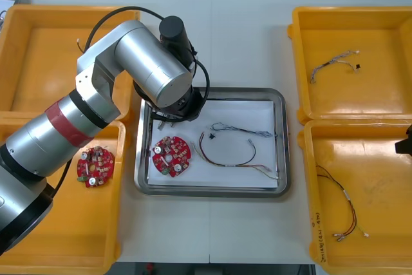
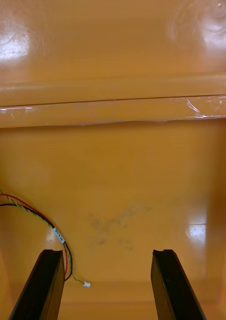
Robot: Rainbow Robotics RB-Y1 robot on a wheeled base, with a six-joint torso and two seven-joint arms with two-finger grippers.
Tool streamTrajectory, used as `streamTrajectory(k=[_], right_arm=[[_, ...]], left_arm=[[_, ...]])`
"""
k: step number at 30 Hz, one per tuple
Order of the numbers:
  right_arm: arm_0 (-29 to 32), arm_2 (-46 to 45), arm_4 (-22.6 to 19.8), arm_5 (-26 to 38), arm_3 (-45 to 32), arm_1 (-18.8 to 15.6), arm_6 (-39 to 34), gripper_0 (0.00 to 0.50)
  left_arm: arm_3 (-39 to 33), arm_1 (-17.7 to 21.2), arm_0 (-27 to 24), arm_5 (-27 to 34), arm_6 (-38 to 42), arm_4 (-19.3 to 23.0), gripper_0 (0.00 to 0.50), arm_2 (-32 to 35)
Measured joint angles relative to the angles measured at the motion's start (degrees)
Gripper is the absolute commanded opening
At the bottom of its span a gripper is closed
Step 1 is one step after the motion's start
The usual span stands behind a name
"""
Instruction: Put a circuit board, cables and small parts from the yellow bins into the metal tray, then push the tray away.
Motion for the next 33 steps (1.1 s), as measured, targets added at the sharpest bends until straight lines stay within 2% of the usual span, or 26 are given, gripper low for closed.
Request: streamTrajectory(k=[6, 14, 19, 25, 33], right_arm=[[0.0, 0.0, 0.0, 0.0, 0.0, 0.0, 0.0, 0.5], [0.1, 0.0, 0.0, 0.0, 0.0, 0.0, 0.0, 0.5], [0.1, 0.0, -0.1, 0.0, 0.0, 0.0, 0.0, 0.5], [0.1, 0.0, -1.0, 0.0, 0.0, 0.0, 0.0, 0.5], [-0.5, 1.3, -2.8, 0.0, 0.0, -0.3, 0.0, 0.5]], left_arm=[[-1.0, 0.0, 0.0, 0.9, 0.0, 0.0, 0.5, 0.2], [-6.9, 0.0, 0.0, 9.8, 0.0, 0.4, 0.5, 5.3], [-10.8, 0.6, 0.0, 15.1, 0.0, 2.7, 0.5, 10.4], [-15.2, 3.2, 0.0, 21.6, 0.0, 6.0, 0.5, 15.6], [-18.9, 8.1, 0.2, 22.6, 0.0, 10.8, 0.5, 21.5]])
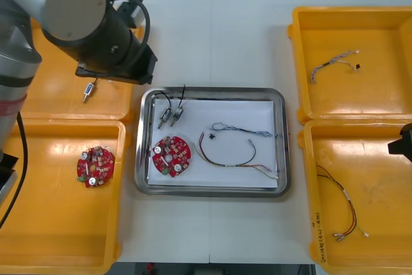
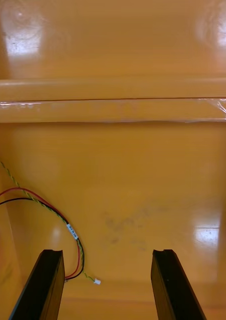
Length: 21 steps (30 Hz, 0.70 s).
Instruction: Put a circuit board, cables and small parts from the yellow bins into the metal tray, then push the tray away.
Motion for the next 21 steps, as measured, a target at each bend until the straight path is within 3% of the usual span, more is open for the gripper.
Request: streamTrajectory(k=[7, 21], right_arm=[[-3.7, 6.0, -1.5, 0.0, 0.0, -0.7, 0.0, 0.5], [-15.4, 21.5, -4.6, 0.0, 0.0, -0.9, -1.3, 0.5]], left_arm=[[-3.5, 4.1, 3.5, 0.0, 0.0, 2.1, 0.5, 5.1], [-9.9, 10.1, 15.5, 0.0, -0.1, 5.6, 0.5, 15.7]])
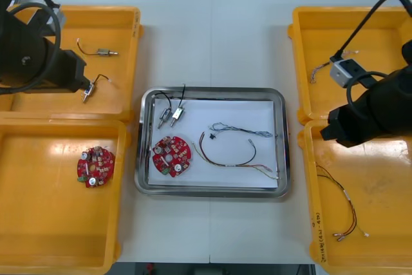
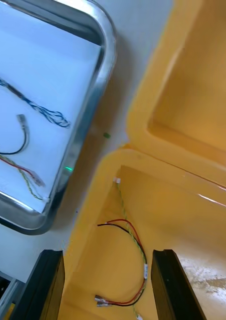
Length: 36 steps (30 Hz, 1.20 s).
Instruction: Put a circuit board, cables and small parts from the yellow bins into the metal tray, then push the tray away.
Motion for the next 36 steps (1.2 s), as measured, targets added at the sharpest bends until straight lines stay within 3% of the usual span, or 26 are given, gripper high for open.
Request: streamTrajectory(k=[14, 24, 28, 33, 36], right_arm=[[-9.2, 16.0, -1.5, 0.0, 0.0, 0.0, -0.8, 0.5], [-17.2, 29.8, -1.3, 0.0, 3.1, 2.9, -0.8, 0.5], [-19.7, 34.0, 0.6, 0.0, 4.9, 4.9, -0.5, 0.5], [-21.2, 38.0, 4.8, 0.0, 5.8, 7.6, 7.0, 0.5], [-21.9, 40.7, 6.6, 0.0, 6.0, 9.1, 7.9, 0.5]], left_arm=[[-5.8, 2.7, 11.4, 0.0, -0.1, 4.8, 0.5, 10.4], [-8.5, 3.0, 16.8, 0.0, -0.9, 4.9, 0.5, 13.6], [-9.8, 3.2, 18.7, 0.0, -1.8, 4.9, 0.5, 14.1], [-10.7, 3.7, 20.8, 0.0, -3.7, 4.9, 0.5, 14.9], [-11.0, 4.1, 21.8, 0.0, -4.5, 4.9, 0.5, 15.2]])
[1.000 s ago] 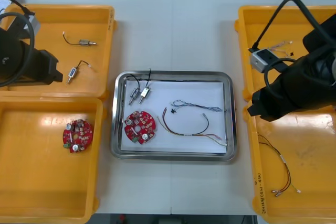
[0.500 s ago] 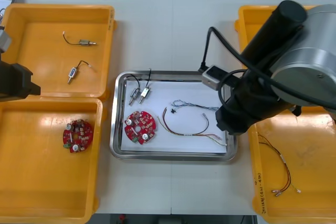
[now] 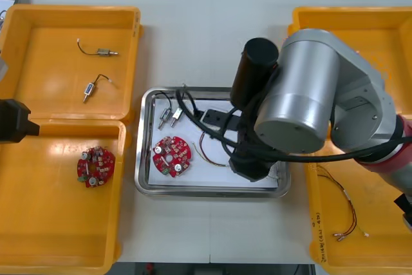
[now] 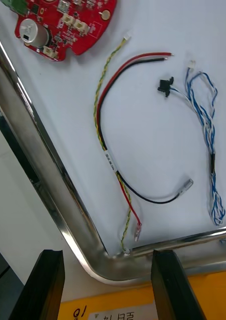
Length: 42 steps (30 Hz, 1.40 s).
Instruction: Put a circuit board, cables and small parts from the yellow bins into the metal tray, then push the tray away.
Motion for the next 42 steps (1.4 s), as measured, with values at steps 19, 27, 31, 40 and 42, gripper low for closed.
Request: streamTrajectory(k=[19, 27, 31, 40, 42], right_arm=[[-1.2, 10.3, 2.7, -7.2, 5.0, 3.6, 10.0, 0.5], [-1.2, 10.4, 2.7, -8.0, 8.0, 4.4, 13.1, 0.5], [-1.2, 11.9, 4.0, -8.4, 8.2, 4.9, 14.0, 0.5], [-1.2, 17.3, 7.1, -9.1, 8.2, 6.2, 14.0, 0.5], [-1.2, 18.1, 7.9, -9.1, 8.2, 6.4, 14.0, 0.5]], left_arm=[[-0.1, 1.9, 3.1, 0.0, -0.2, 0.8, 0.5, 0.2], [-0.1, 1.9, 3.5, 0.0, -0.2, 0.8, 0.5, 0.2], [-0.1, 1.9, 3.5, 0.0, -0.2, 0.8, 0.5, 0.2], [-0.1, 1.9, 3.6, 0.0, -0.2, 0.8, 0.5, 0.2], [-0.1, 1.9, 3.6, 0.0, -0.2, 0.8, 0.5, 0.2]])
